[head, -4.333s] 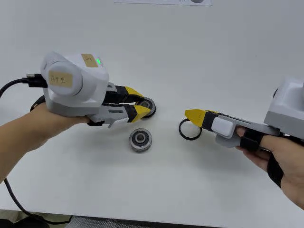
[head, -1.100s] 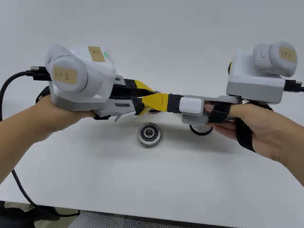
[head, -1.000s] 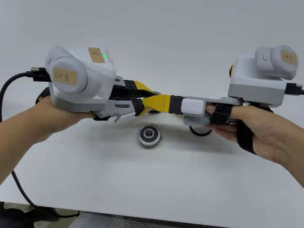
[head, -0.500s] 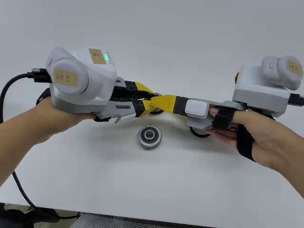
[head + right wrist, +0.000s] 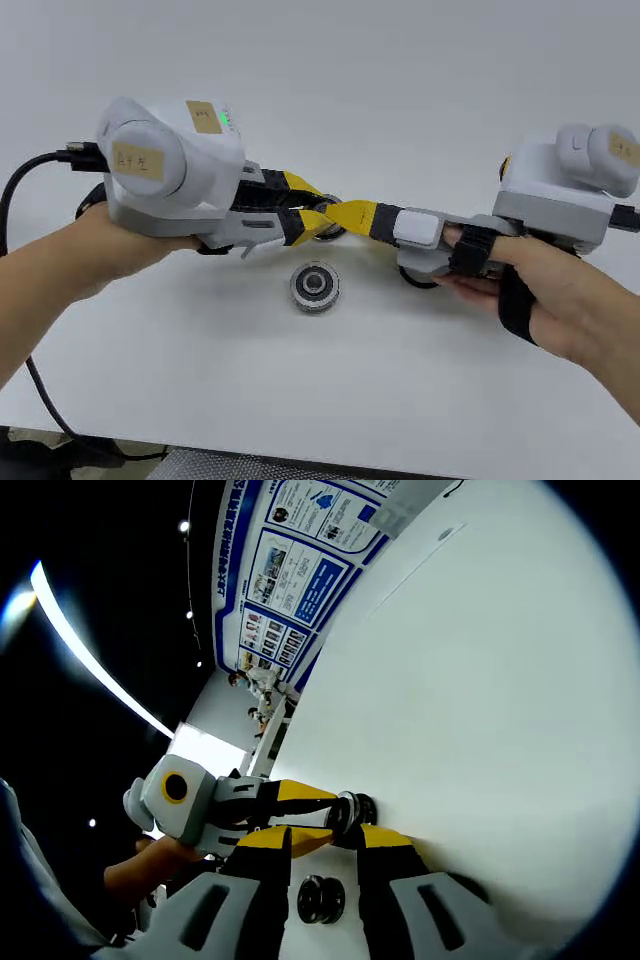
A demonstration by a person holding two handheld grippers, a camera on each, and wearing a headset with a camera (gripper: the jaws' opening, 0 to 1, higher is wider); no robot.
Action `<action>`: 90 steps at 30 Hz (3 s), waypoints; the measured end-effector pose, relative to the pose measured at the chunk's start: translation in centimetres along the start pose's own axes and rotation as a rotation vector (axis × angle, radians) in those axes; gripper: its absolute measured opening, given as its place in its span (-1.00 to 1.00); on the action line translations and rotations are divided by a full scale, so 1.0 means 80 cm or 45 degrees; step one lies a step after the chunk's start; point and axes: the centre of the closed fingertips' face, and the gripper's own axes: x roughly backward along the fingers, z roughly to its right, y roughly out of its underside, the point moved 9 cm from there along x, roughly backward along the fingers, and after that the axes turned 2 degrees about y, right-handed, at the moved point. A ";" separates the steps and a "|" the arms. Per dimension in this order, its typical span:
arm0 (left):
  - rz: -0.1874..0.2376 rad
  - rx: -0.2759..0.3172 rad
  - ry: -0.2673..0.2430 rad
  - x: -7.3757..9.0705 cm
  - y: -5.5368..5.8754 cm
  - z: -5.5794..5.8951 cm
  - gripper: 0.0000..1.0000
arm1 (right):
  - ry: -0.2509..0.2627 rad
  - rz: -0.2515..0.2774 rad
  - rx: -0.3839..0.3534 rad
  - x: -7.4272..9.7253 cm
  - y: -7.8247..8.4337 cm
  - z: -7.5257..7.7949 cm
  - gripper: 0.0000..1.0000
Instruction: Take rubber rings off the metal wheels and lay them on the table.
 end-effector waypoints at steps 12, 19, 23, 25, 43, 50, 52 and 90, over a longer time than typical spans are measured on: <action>0.001 0.002 0.001 0.000 0.000 0.000 -0.75 | 0.097 0.003 -0.052 -0.001 0.001 0.010 -0.88; -0.001 0.001 0.001 0.000 0.000 0.000 -0.75 | 0.093 0.004 -0.076 -0.001 0.000 0.010 -0.91; -0.001 0.003 -0.001 0.000 0.000 0.000 -0.75 | 0.092 0.013 -0.082 -0.001 -0.001 0.009 -0.96; -0.002 0.003 -0.001 0.000 0.000 0.000 -0.75 | 0.091 0.008 -0.092 -0.001 -0.002 0.009 -0.96; -0.002 -0.003 -0.001 0.001 -0.001 0.001 -0.75 | 0.126 0.013 -0.081 0.001 -0.003 0.001 -0.99; -0.003 -0.005 0.003 0.001 -0.001 0.001 -0.75 | 0.124 -0.011 -0.058 -0.001 -0.005 -0.001 -0.99; -0.002 -0.003 0.003 0.001 0.000 0.000 -0.75 | 0.124 -0.015 -0.052 -0.002 -0.005 -0.001 -0.99; 0.006 0.005 0.002 0.000 0.001 0.000 -0.75 | 0.094 -0.019 0.055 -0.012 -0.006 -0.005 -0.99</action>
